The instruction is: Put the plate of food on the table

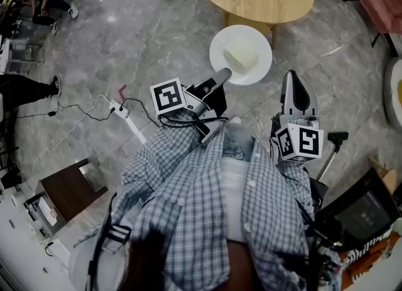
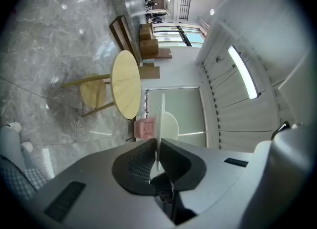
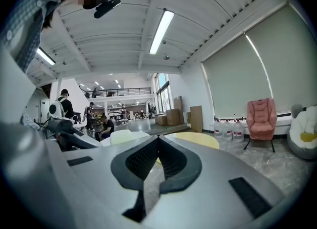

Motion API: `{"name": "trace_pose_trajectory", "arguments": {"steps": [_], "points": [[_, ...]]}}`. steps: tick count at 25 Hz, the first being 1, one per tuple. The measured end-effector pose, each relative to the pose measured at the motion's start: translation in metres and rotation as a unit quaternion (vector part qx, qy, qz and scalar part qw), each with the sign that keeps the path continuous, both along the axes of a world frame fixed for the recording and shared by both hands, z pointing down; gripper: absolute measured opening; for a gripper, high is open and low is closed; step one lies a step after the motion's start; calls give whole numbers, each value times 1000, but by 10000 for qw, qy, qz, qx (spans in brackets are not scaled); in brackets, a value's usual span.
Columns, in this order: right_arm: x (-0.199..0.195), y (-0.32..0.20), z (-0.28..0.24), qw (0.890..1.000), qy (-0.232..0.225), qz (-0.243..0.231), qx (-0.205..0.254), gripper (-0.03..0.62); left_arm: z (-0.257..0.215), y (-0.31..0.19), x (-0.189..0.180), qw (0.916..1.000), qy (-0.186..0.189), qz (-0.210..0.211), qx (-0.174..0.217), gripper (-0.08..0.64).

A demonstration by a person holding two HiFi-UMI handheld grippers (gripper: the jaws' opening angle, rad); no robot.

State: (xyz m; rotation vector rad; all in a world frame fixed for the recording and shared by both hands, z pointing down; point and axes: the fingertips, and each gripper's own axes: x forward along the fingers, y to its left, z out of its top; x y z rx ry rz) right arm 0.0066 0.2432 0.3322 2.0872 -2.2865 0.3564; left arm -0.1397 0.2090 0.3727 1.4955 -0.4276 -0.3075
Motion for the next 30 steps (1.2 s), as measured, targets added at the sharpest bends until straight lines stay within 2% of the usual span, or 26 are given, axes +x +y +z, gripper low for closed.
{"name": "trace_pose_trajectory", "arguments": {"steps": [9, 19, 24, 30], "points": [[10, 38, 2, 9998, -3, -123, 142, 8, -1, 40, 13, 9998, 75, -92, 133, 20], [9, 37, 6, 9999, -78, -123, 85, 8, 1, 38, 8, 9998, 30, -189, 90, 20], [20, 35, 13, 9999, -93, -57, -36, 8, 9, 37, 9, 9998, -135, -127, 28, 20], [23, 36, 13, 10000, -51, 18, -47, 8, 10, 36, 10, 9998, -100, -144, 22, 20]]}}
